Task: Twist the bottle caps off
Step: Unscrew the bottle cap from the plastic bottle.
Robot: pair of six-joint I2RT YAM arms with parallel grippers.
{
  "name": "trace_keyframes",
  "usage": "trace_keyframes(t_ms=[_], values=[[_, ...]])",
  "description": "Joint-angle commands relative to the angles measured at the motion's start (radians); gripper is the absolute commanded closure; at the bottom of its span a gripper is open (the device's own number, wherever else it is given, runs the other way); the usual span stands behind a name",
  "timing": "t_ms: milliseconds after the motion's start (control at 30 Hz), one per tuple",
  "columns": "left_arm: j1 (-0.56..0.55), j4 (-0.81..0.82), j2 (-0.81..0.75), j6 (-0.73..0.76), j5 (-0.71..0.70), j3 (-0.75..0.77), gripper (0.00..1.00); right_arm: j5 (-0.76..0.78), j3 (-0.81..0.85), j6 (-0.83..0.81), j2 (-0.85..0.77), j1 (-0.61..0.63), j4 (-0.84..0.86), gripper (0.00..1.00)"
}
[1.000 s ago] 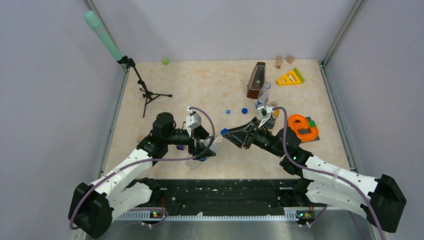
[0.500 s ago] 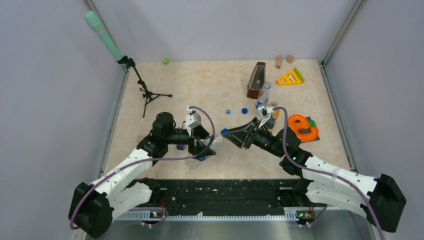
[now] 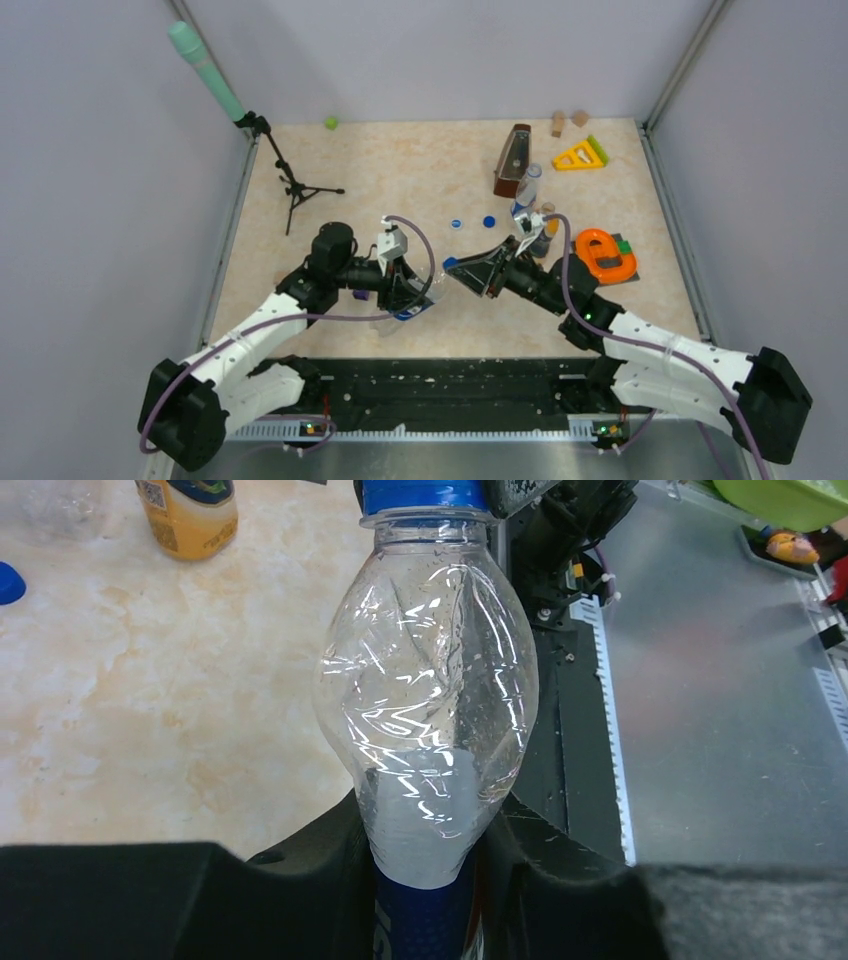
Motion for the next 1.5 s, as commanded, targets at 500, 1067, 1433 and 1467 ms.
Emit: trace_keyframes(t_ms=[500, 1067, 1433, 1467], values=[[-0.210, -0.439, -0.092, 0.549, -0.615, 0.184, 1.00, -0.112, 0.193, -0.057, -0.120, -0.054, -0.560, 0.47], [-0.355, -0.341, -0.128, 0.688, -0.731, 0.117, 1.00, -0.261, 0.162, 0.044, -0.052, -0.114, -0.437, 0.51], [-0.363, -0.328, -0.140, 0.700, -0.786, 0.106, 1.00, -0.242, 0.160, 0.022, -0.027, -0.128, -0.459, 0.52], [-0.364, -0.327, -0.144, 0.700, -0.789, 0.105, 1.00, -0.233, 0.159, 0.023, -0.028, -0.133, -0.462, 0.51]])
